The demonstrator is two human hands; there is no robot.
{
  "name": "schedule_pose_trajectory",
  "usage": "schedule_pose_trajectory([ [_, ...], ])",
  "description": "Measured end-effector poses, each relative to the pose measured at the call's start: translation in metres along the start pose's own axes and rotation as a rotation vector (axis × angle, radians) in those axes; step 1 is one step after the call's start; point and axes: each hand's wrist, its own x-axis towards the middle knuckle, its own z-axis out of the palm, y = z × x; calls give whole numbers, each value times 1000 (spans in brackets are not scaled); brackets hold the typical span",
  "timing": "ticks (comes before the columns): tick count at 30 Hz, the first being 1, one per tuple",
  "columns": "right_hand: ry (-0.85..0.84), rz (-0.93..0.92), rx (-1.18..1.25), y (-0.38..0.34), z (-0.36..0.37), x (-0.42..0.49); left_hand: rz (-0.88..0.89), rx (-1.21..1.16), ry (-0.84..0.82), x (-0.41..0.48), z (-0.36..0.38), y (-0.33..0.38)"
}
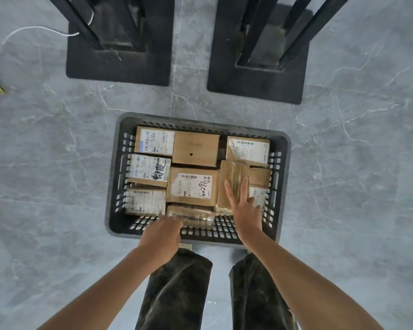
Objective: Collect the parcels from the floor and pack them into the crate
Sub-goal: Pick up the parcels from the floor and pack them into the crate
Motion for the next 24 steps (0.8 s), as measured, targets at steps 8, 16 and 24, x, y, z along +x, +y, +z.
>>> schedule_pose_trajectory([
  [8, 82, 52, 130, -17, 42, 1, -40, -22, -59, 10, 21, -15],
  [16, 129, -30, 357, -5, 63, 5, -39, -115, -64, 13, 24, -14],
  [24, 160, -70, 489, 3, 69, 10, -9, -196, 14, 22, 8, -8],
])
